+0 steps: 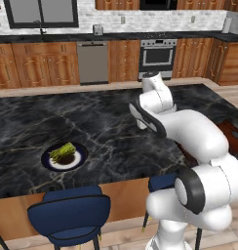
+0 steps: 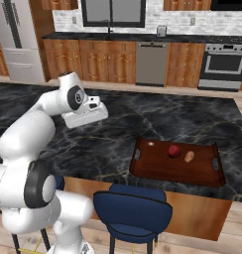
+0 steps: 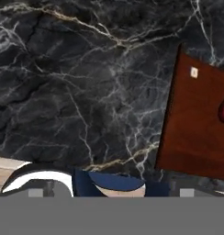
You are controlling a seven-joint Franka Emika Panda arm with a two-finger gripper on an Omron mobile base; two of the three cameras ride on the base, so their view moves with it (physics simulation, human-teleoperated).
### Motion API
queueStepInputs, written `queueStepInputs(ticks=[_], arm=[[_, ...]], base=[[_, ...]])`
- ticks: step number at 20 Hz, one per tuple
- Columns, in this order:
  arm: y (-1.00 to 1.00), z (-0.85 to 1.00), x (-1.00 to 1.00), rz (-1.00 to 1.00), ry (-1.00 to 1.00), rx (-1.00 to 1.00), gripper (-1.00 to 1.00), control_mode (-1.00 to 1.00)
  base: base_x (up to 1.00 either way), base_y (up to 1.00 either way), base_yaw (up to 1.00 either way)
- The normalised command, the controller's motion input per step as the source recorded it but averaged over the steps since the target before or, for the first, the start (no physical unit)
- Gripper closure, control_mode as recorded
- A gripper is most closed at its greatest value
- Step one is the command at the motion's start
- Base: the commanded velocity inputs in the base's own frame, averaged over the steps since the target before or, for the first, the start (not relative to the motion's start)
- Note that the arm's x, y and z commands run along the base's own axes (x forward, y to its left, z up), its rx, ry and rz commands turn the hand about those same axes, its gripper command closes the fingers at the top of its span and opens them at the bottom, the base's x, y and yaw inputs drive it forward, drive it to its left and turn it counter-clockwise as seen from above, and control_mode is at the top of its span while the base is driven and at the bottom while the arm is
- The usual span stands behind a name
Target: Create a steak meal by picking up the steak and asparagus from the tray and placing them on the plate. Leave the sweet potato on the tray.
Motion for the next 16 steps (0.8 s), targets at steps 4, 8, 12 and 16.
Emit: queueStepInputs(ticks=[4, 8, 12, 16], arm=[[-1.00, -0.08, 0.16, -0.31, 0.00, 0.17, -1.00, -1.00], [-1.00, -0.17, 0.15, -0.21, 0.01, 0.06, -1.00, -1.00], [-1.00, -0.30, 0.01, -0.15, 0.00, 0.02, -1.00, -1.00], [-1.00, -0.28, 0.10, -0.06, 0.00, 0.00, -1.00, -1.00]], base=[[0.00, 0.00, 0.00], [0.00, 0.00, 0.00], [0.00, 0.00, 0.00], [0.00, 0.00, 0.00]])
